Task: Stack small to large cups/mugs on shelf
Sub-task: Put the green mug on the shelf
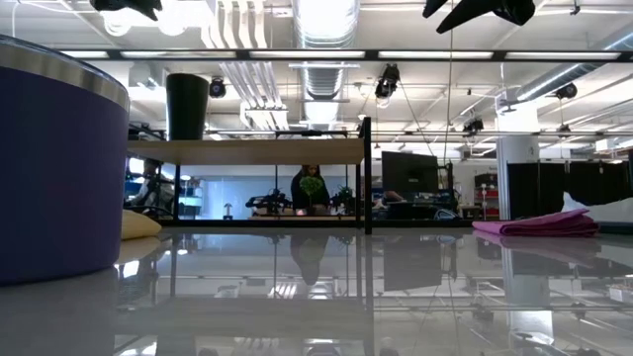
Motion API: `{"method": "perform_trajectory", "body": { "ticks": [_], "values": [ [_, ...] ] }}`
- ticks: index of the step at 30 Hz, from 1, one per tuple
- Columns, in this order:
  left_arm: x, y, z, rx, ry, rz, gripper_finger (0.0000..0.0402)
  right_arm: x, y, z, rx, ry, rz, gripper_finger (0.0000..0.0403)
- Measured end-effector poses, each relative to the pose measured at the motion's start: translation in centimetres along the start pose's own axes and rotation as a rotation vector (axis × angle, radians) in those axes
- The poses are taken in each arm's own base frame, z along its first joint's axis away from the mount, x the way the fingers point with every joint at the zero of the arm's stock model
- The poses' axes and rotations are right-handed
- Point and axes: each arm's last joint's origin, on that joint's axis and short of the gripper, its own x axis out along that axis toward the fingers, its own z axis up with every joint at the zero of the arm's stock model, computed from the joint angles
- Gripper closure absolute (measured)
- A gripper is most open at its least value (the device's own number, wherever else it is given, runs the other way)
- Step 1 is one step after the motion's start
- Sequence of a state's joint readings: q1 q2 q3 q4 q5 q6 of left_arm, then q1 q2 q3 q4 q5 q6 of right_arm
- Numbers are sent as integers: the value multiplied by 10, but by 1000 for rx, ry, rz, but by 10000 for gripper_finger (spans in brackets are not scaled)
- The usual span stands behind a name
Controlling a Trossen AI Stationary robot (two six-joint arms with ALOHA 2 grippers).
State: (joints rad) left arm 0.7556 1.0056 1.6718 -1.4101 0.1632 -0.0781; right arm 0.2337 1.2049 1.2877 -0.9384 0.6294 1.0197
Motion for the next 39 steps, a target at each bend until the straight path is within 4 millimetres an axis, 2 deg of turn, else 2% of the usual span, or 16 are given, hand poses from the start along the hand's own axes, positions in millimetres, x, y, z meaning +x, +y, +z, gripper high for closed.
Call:
{"method": "perform_trajectory", "body": {
  "ticks": [8,11,15,22,31,39],
  "values": [
    [10,-33,-32,-18,71,-339,295,5,-5,6,2,-12,-29,259],
    [24,-54,-40,8,74,-493,295,6,-6,8,5,-9,-32,259],
    [31,-81,-58,69,139,-635,295,6,-5,7,3,4,-23,259],
    [38,-127,-96,183,364,-573,295,6,-5,7,2,9,-20,259],
    [43,-188,-162,258,543,-394,295,7,-6,8,-19,6,-25,259],
    [56,-223,-210,268,624,-246,294,7,-6,8,-41,23,-15,259]
  ]
}}
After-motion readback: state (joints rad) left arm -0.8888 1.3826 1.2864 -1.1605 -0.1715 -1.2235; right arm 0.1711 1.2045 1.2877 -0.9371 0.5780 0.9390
